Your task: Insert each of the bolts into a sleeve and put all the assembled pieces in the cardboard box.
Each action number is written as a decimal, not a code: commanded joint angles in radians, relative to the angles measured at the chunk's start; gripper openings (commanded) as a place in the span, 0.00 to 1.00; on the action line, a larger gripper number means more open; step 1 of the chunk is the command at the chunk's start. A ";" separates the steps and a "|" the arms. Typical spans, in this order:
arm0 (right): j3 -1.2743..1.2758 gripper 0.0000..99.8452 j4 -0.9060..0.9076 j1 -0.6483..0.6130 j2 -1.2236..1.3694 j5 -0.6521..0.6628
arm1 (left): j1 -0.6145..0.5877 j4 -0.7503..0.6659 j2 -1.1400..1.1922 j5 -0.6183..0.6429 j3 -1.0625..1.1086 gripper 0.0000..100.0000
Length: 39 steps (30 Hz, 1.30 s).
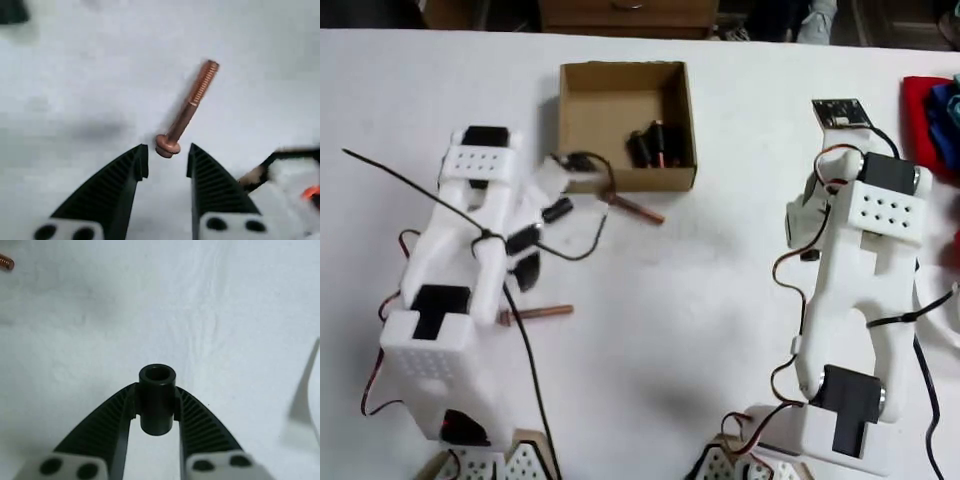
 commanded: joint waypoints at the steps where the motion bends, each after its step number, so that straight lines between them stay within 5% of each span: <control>1: -0.006 0.02 -0.016 -0.010 -0.056 0.000 | 0.026 0.023 -0.041 0.812 -0.016 0.06; 4: -0.009 0.02 -0.018 -0.031 -0.056 0.000 | 0.052 0.025 -0.043 1.025 0.018 0.06; 8: -0.011 0.02 -0.016 -0.044 -0.056 -0.002 | 0.126 0.026 -0.040 1.026 0.143 0.10; 19: -0.008 0.02 -0.016 -0.047 -0.056 -0.002 | 0.219 0.020 -0.040 1.442 0.309 0.48; 30: -0.008 0.02 -0.016 -0.047 -0.056 -0.002 | 0.095 0.008 -0.038 1.455 0.321 0.48; 39: -0.009 0.02 -0.016 -0.047 -0.056 -0.002 | -0.020 -0.227 -0.038 1.488 0.329 0.48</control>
